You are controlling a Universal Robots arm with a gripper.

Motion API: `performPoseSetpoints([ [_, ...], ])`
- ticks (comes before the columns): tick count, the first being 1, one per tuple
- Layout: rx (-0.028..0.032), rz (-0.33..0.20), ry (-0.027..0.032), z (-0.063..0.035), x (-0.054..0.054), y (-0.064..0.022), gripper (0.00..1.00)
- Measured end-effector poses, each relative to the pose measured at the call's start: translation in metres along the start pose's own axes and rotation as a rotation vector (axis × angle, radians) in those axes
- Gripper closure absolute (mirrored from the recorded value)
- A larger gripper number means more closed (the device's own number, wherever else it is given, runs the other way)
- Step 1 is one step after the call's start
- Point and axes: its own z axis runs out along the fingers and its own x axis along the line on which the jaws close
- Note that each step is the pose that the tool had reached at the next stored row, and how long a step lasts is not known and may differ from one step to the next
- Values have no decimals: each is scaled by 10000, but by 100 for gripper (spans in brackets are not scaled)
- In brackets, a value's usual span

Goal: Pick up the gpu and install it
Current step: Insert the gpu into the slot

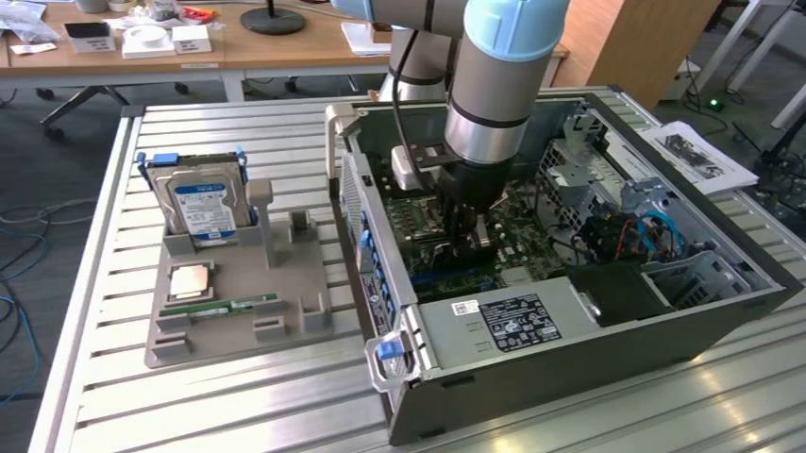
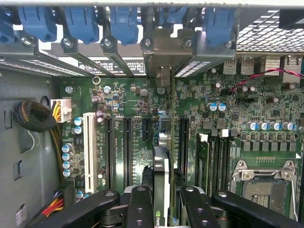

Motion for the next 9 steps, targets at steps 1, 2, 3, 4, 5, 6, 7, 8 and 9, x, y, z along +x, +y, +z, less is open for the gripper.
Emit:
performPoseSetpoints([
  [1, 0, 0, 0, 0, 0, 1, 73],
  [2, 0, 0, 1, 0, 0, 1, 73],
  [3, 0, 0, 0, 0, 0, 1, 73],
  [4, 0, 0, 1, 0, 0, 1, 73],
  [5, 0, 0, 1, 0, 0, 1, 73],
  [6, 0, 0, 2, 0, 0, 1, 73],
  [7, 0, 0, 2, 0, 0, 1, 73],
  [8, 0, 0, 2, 0, 0, 2, 73],
  [9, 0, 0, 1, 1, 0, 3, 73],
])
